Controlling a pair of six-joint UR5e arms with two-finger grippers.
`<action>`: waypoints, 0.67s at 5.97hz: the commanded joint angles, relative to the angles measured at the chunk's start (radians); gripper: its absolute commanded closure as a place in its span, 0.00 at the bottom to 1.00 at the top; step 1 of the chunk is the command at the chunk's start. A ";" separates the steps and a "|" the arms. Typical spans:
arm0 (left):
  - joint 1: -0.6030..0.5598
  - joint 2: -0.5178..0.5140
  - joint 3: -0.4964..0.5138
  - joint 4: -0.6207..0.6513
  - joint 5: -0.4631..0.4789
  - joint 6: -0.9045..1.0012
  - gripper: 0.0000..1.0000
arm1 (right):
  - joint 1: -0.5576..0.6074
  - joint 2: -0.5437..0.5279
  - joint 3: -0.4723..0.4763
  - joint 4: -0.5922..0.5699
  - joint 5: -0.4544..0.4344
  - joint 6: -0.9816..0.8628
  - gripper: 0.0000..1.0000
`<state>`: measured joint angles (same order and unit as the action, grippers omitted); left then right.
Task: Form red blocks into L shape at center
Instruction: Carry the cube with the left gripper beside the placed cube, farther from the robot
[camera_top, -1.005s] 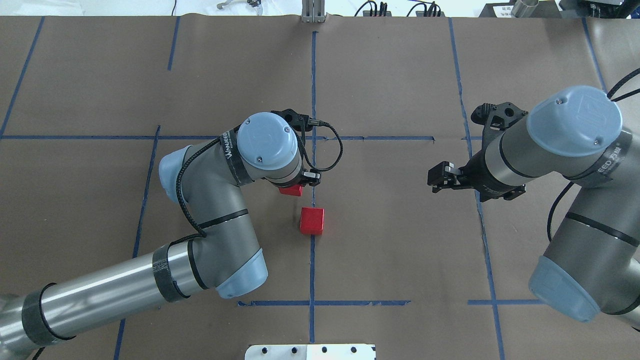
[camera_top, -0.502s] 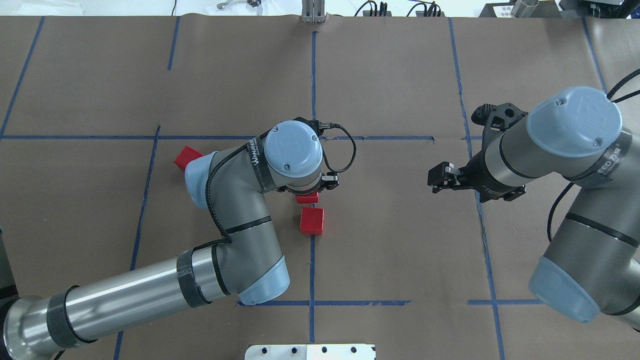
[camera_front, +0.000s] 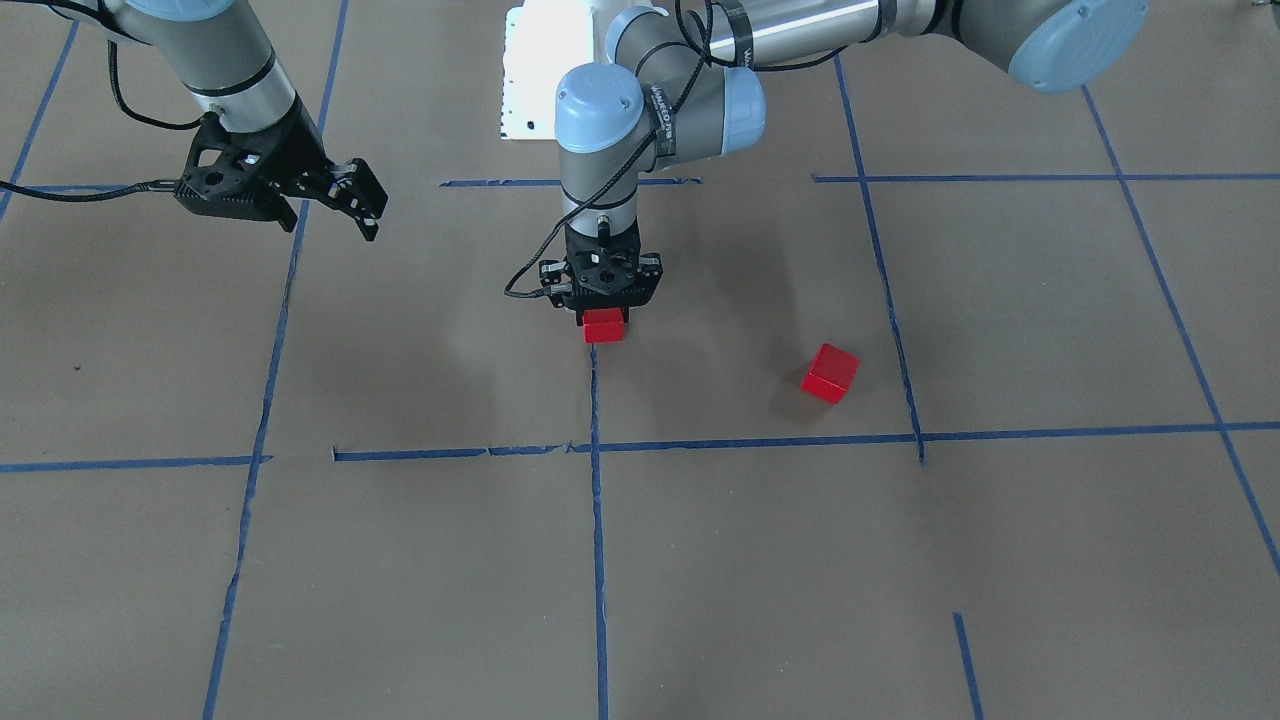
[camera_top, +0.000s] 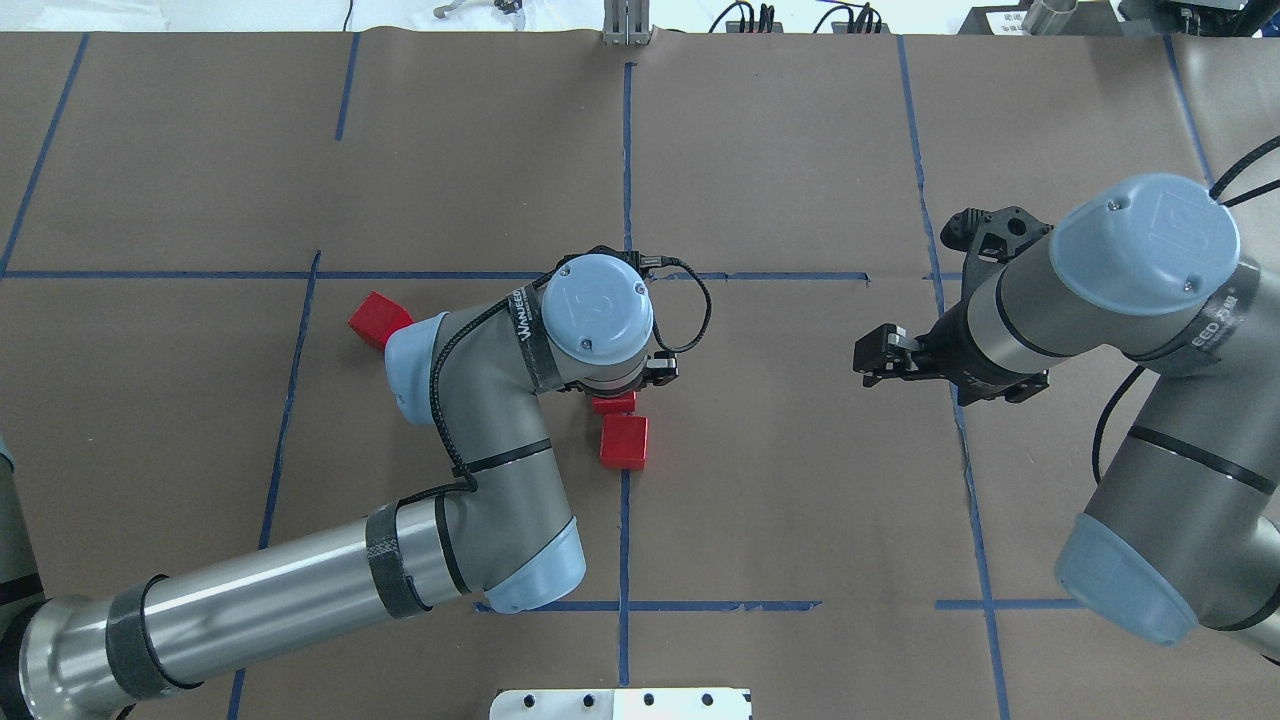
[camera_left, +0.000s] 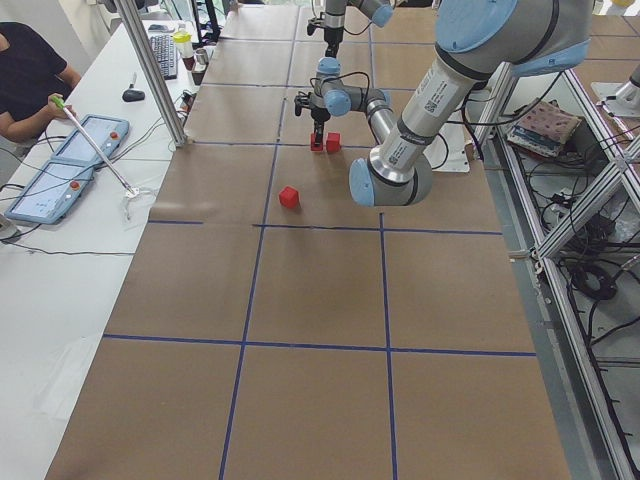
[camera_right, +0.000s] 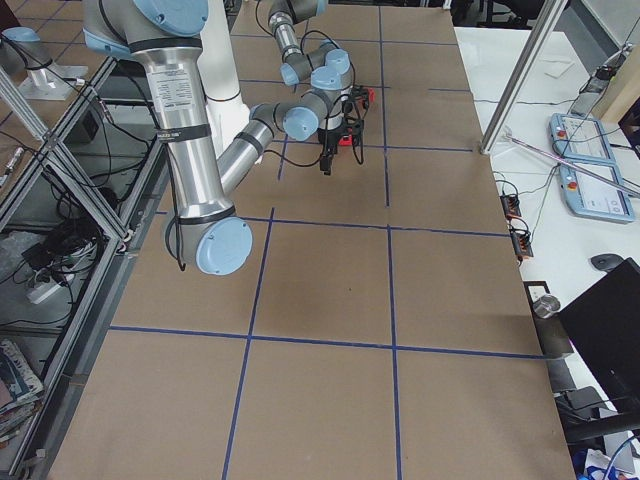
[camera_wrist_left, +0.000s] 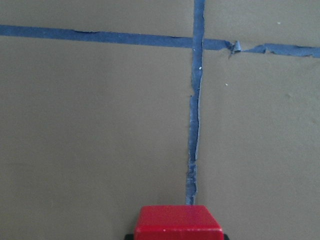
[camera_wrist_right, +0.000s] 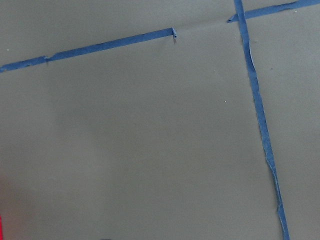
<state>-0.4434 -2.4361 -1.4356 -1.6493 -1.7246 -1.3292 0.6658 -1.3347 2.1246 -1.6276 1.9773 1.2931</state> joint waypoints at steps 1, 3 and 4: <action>0.000 0.002 -0.002 -0.003 0.000 0.001 1.00 | 0.000 0.000 0.000 0.000 0.000 0.000 0.00; 0.011 0.000 -0.002 -0.006 0.000 0.001 1.00 | 0.000 0.000 0.000 0.000 0.000 0.000 0.00; 0.011 0.000 -0.002 -0.006 -0.001 0.001 1.00 | 0.000 0.000 0.000 0.000 0.000 0.000 0.00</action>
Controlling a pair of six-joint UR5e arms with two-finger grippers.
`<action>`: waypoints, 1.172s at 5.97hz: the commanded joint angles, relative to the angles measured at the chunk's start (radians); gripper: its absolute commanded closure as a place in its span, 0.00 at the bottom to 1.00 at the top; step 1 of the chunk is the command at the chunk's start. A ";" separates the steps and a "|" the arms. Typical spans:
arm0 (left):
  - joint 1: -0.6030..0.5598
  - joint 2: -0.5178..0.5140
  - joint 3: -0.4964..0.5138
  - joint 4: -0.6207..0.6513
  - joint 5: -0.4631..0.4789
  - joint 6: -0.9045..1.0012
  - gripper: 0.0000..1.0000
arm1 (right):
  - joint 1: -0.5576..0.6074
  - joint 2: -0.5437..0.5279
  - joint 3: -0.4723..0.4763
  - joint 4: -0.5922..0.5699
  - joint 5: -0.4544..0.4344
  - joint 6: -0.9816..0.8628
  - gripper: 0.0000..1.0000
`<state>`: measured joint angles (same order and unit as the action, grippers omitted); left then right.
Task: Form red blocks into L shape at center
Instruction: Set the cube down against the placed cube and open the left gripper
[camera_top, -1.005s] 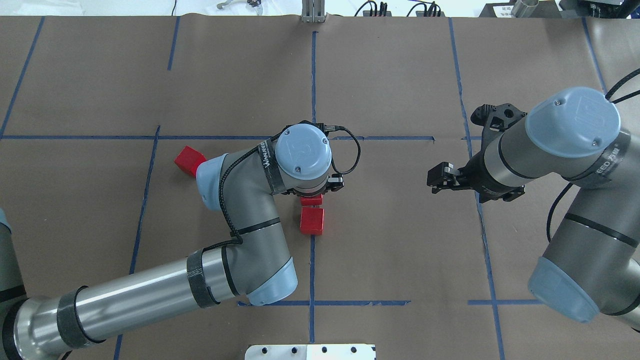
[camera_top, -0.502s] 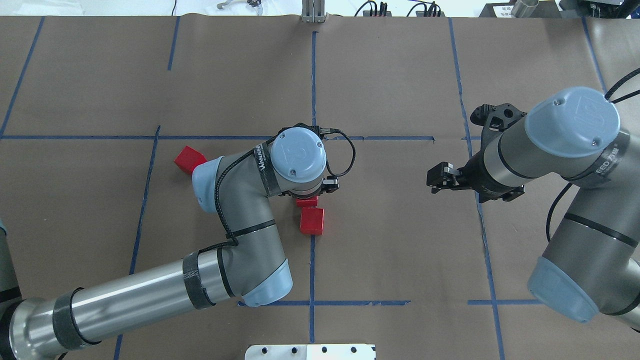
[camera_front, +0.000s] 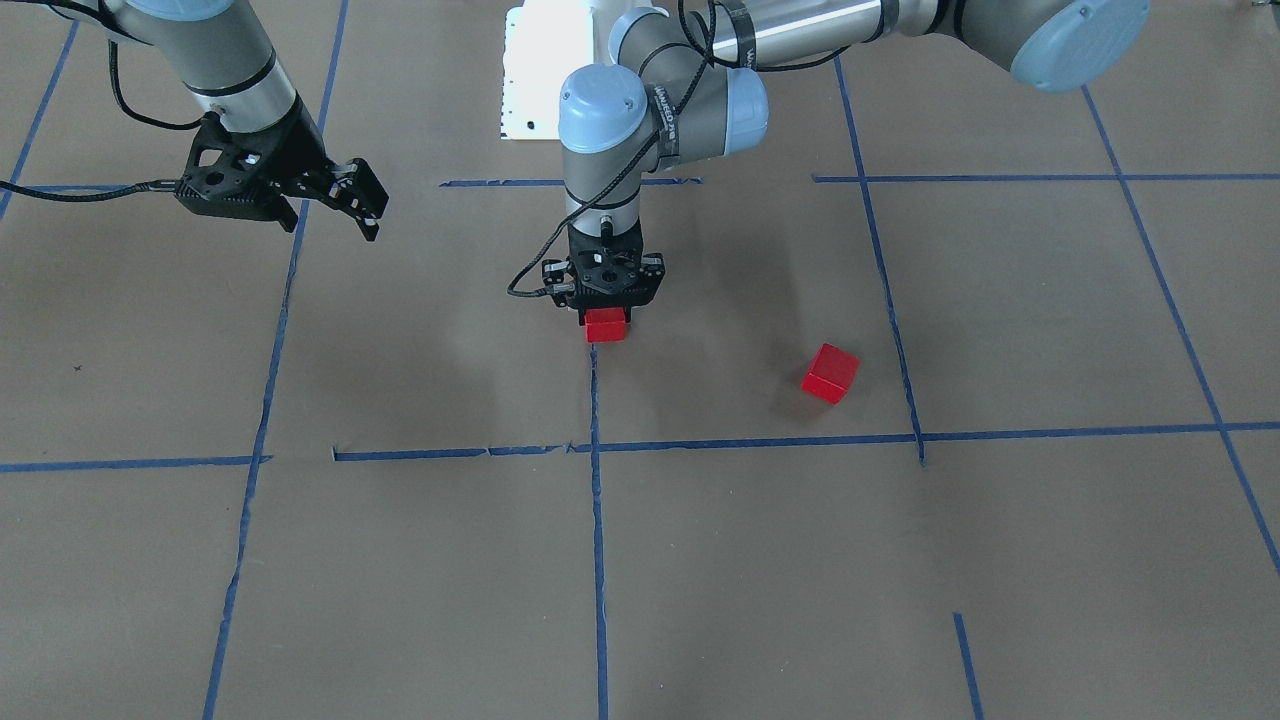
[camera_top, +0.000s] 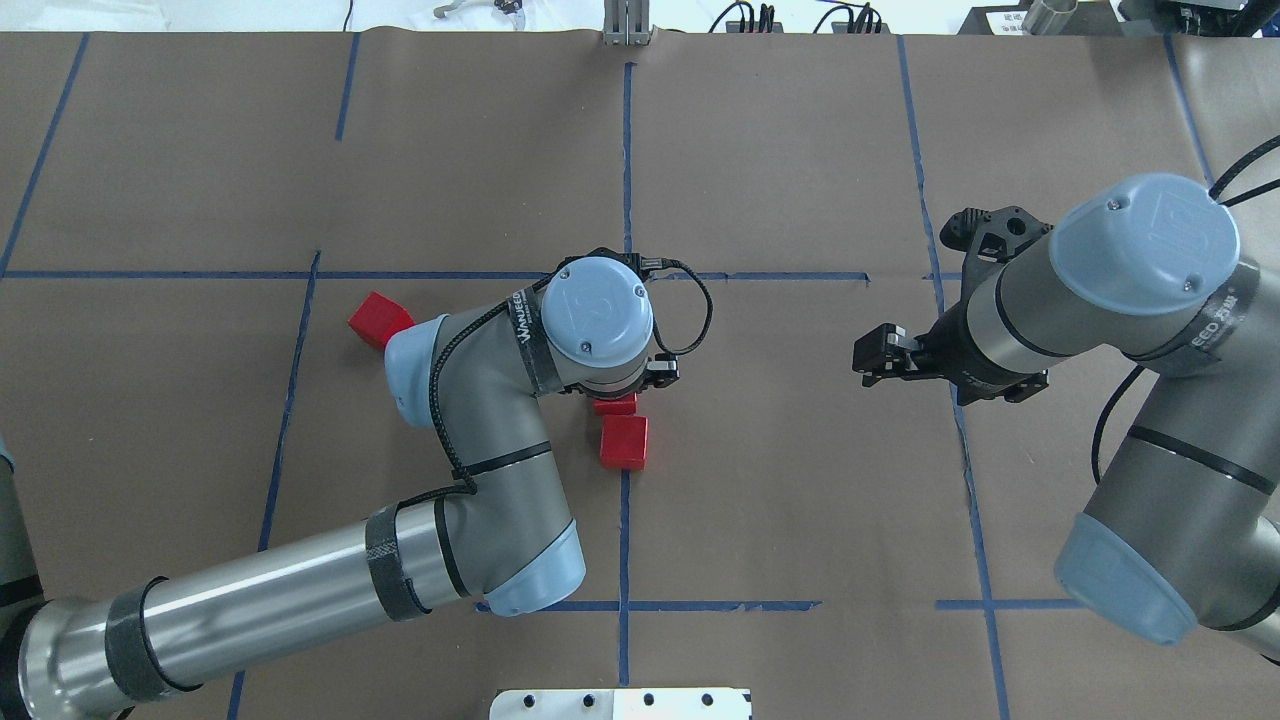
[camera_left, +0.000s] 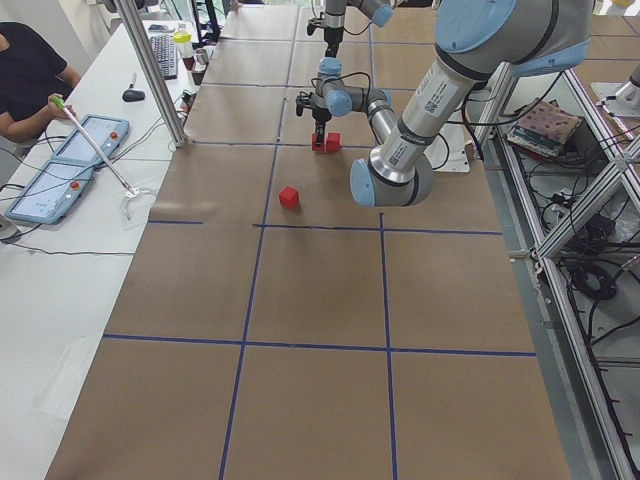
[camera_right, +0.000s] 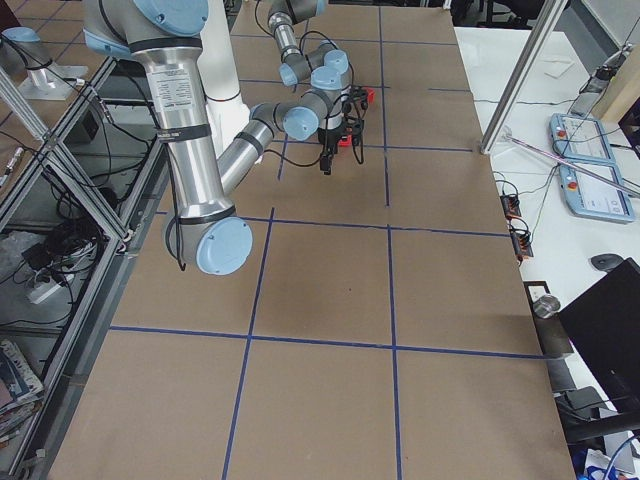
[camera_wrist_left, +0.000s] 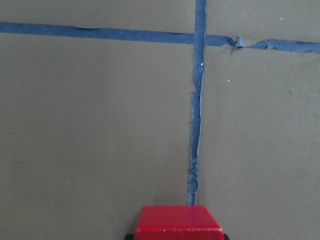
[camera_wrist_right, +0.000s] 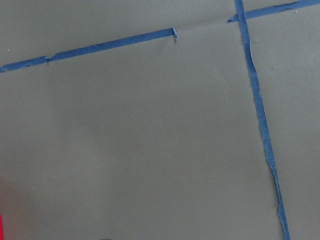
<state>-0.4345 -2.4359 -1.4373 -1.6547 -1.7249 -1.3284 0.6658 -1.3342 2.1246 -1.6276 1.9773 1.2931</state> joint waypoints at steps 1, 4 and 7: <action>0.003 0.001 -0.002 -0.001 0.001 0.000 1.00 | 0.000 0.000 0.000 0.000 0.000 0.000 0.00; 0.008 0.001 -0.002 -0.001 0.001 0.000 0.97 | 0.000 0.003 0.000 0.000 0.000 0.000 0.00; 0.008 0.003 -0.005 -0.001 -0.002 0.002 0.72 | 0.000 0.003 0.000 0.000 0.000 0.000 0.00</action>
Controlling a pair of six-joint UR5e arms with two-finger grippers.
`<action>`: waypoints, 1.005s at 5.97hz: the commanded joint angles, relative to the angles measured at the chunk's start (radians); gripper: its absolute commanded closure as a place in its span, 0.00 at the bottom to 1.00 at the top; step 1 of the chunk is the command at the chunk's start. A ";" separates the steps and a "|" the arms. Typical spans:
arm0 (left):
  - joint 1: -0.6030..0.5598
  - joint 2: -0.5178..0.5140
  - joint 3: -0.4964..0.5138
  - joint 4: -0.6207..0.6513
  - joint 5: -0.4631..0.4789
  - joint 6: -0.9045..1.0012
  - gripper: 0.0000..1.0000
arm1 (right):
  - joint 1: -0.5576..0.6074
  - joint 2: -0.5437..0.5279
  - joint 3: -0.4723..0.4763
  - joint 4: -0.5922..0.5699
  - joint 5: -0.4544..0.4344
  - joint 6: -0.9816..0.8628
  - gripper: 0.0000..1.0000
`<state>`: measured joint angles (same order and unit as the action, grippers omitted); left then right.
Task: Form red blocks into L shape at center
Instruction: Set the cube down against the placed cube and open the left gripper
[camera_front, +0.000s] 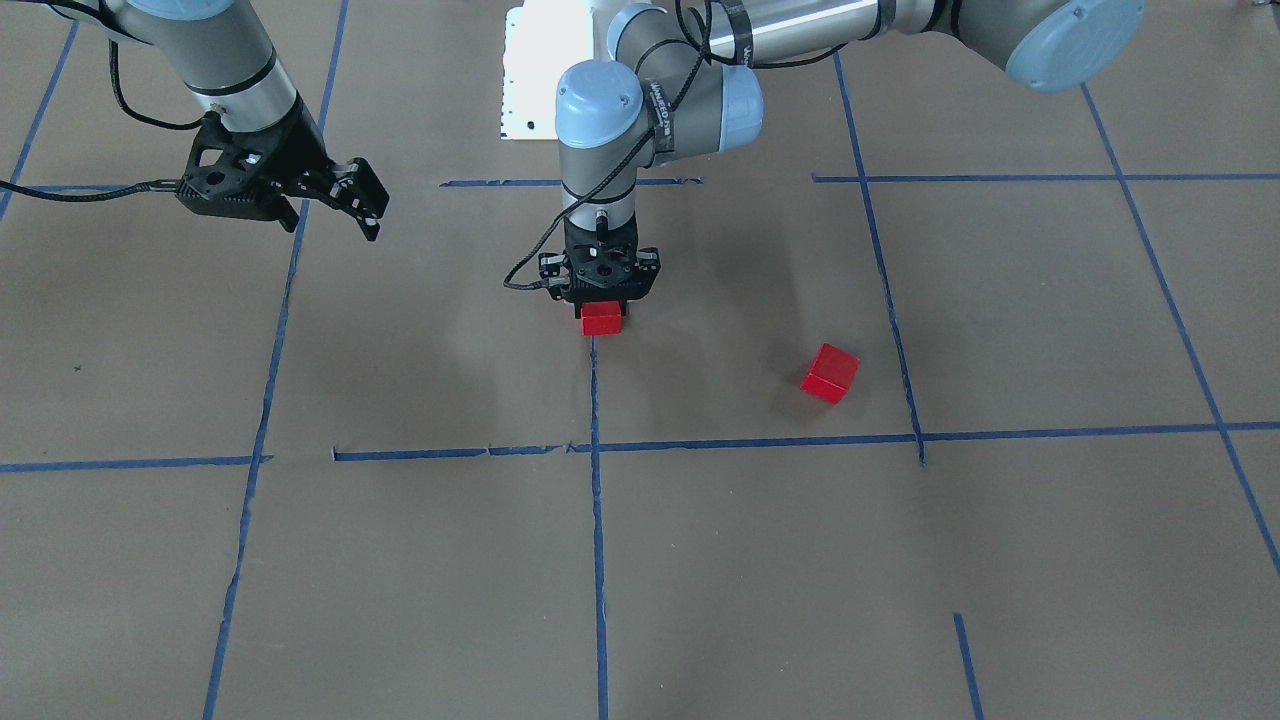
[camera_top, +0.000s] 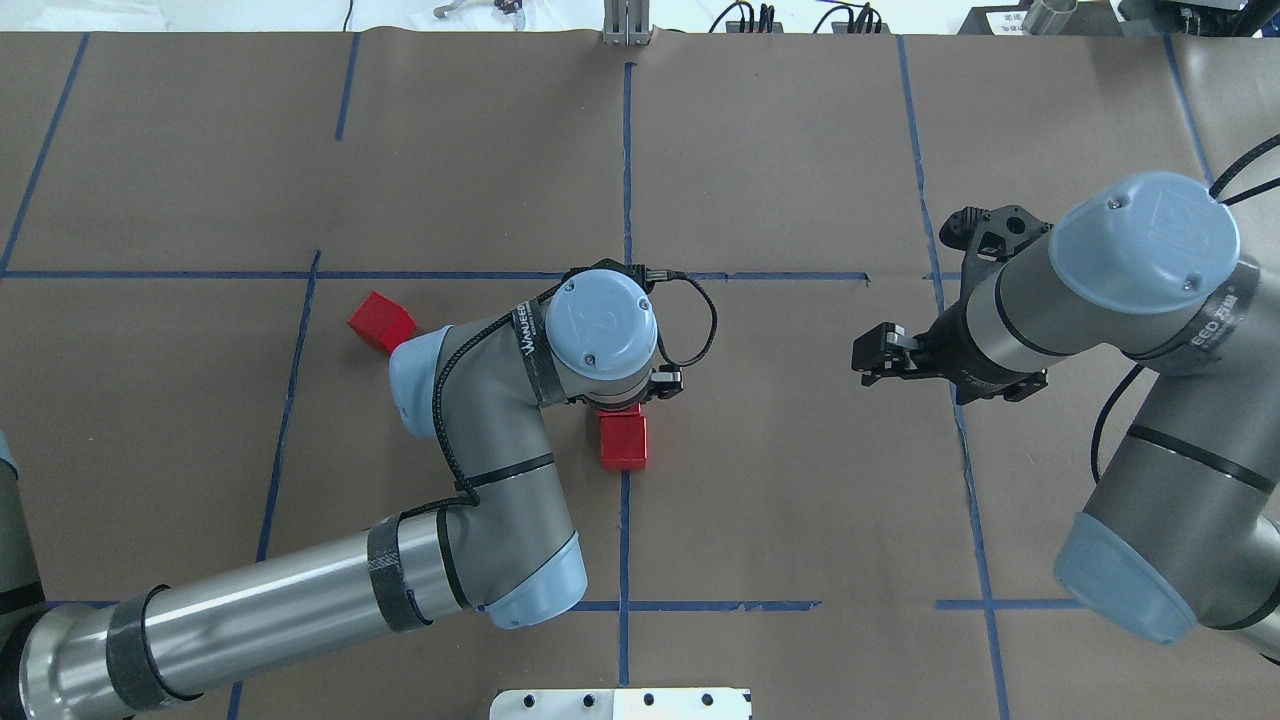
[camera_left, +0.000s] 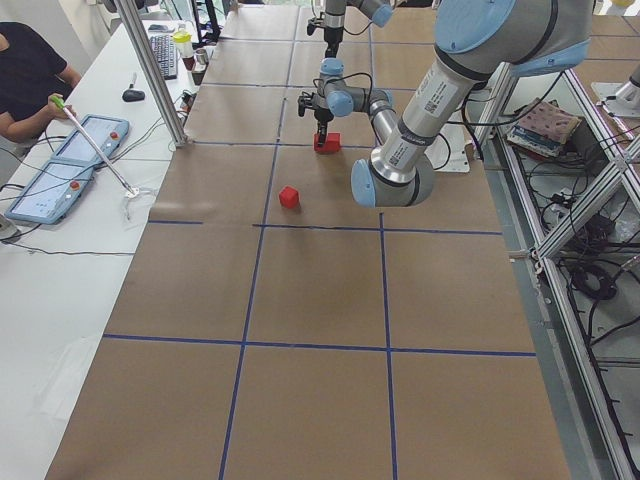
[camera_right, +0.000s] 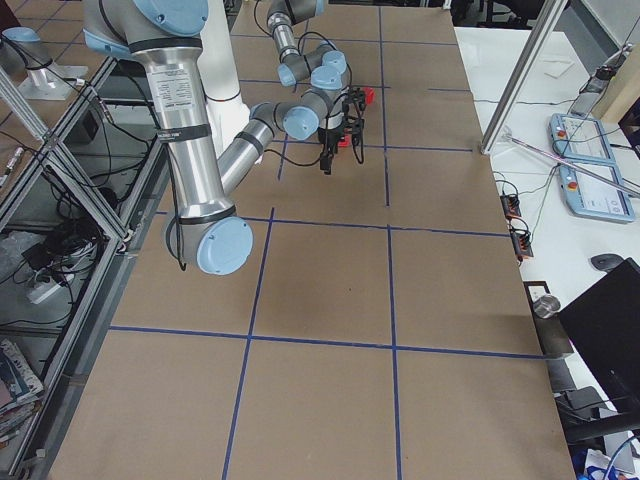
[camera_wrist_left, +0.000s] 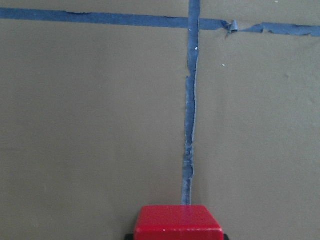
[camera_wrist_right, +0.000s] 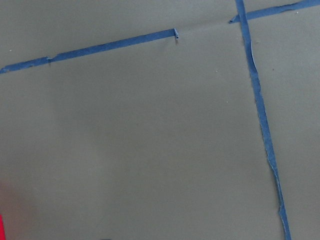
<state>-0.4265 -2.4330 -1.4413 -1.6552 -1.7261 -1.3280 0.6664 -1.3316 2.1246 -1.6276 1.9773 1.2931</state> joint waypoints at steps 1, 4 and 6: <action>0.000 0.000 -0.001 0.000 -0.001 0.001 0.54 | -0.001 0.000 0.002 0.000 0.002 0.000 0.00; 0.000 0.000 -0.011 0.000 -0.003 0.068 0.02 | 0.001 0.000 0.003 0.000 0.003 0.000 0.00; -0.008 0.002 -0.057 0.003 -0.007 0.084 0.00 | 0.001 0.000 0.003 0.000 0.003 0.000 0.00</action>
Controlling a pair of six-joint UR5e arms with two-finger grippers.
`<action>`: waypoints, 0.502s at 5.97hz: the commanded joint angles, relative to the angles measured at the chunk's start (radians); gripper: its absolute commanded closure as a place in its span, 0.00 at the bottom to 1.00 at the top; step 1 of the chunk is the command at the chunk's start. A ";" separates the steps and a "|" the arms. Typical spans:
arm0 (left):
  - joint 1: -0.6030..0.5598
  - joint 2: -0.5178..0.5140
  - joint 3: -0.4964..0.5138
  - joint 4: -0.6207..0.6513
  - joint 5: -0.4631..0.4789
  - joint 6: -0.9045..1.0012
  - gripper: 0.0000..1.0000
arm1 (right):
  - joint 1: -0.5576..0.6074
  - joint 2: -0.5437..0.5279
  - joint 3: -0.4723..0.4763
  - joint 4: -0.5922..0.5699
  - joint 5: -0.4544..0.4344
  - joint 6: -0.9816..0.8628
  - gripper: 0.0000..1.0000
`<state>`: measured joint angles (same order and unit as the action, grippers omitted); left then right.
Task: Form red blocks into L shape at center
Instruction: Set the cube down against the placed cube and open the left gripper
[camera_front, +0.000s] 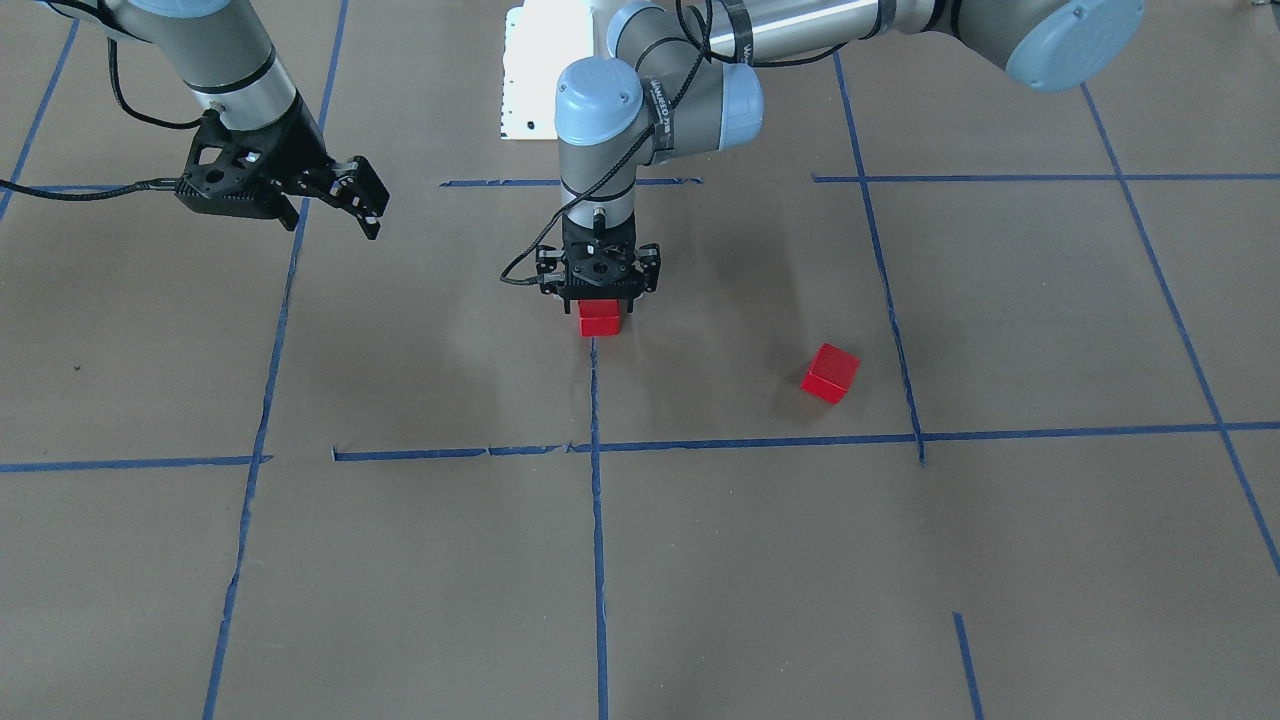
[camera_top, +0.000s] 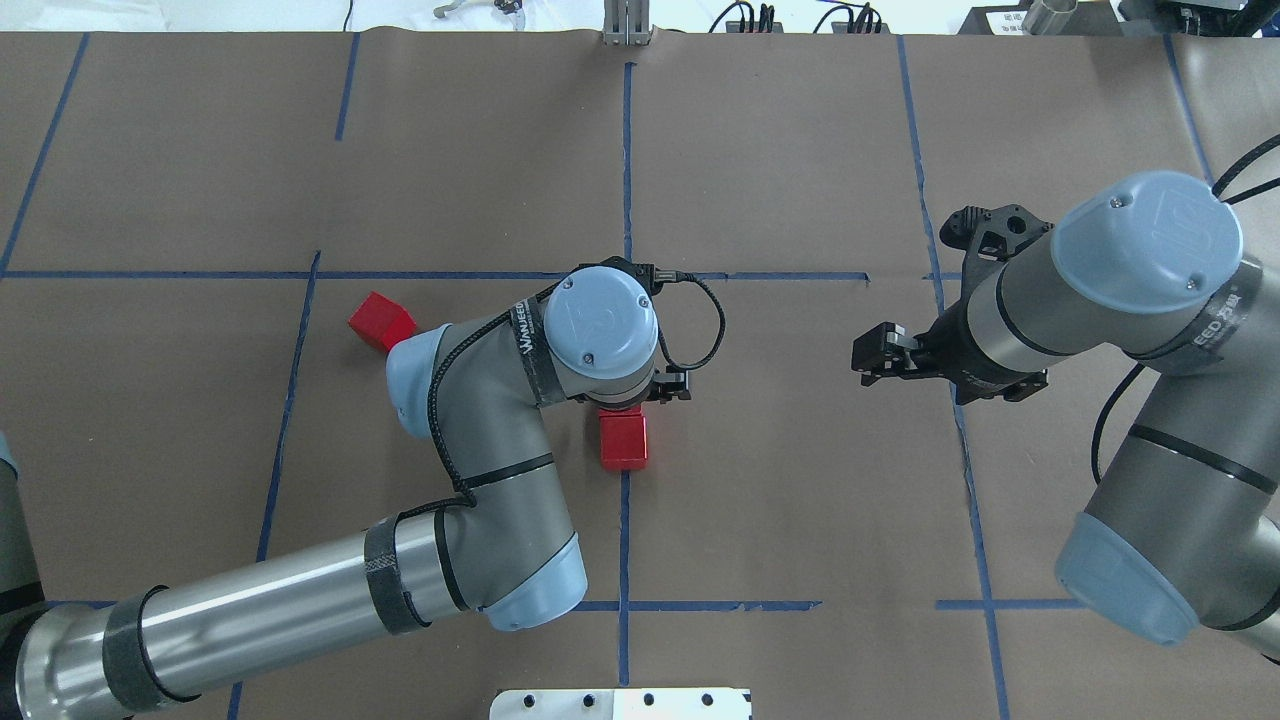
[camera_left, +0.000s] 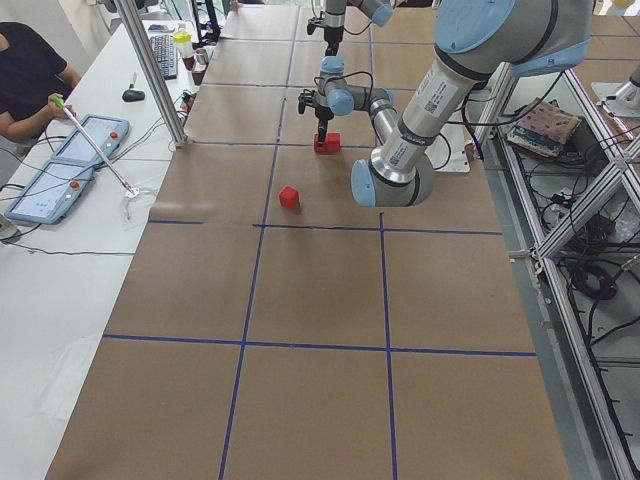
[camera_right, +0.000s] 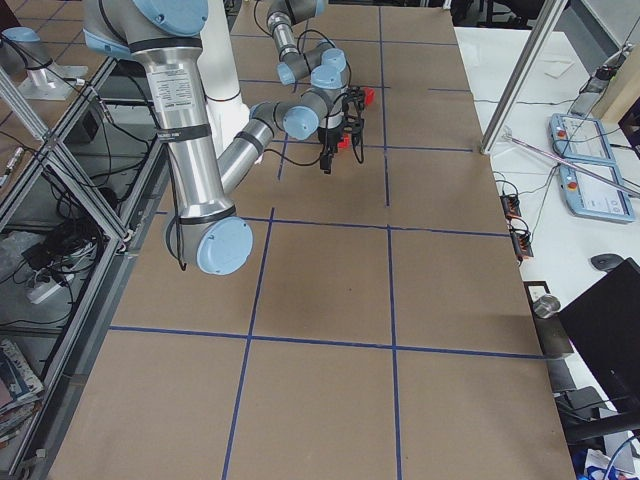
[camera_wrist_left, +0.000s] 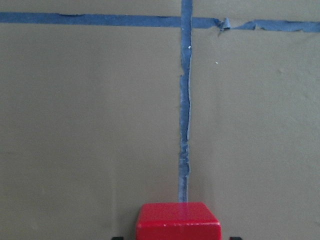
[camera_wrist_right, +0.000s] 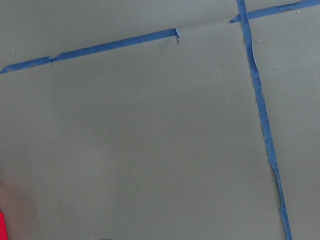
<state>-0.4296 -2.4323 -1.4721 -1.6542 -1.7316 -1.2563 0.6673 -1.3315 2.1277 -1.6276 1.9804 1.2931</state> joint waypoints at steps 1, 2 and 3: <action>-0.014 0.059 -0.096 0.004 -0.003 0.062 0.00 | 0.002 -0.002 0.000 0.000 0.000 -0.002 0.00; -0.050 0.134 -0.170 0.005 -0.005 0.145 0.00 | 0.008 -0.006 0.001 0.000 0.005 -0.003 0.00; -0.110 0.181 -0.194 0.002 -0.058 0.231 0.00 | 0.017 -0.009 0.001 -0.002 0.008 -0.003 0.00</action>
<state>-0.4894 -2.3046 -1.6276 -1.6504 -1.7525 -1.1069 0.6763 -1.3374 2.1287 -1.6280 1.9848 1.2906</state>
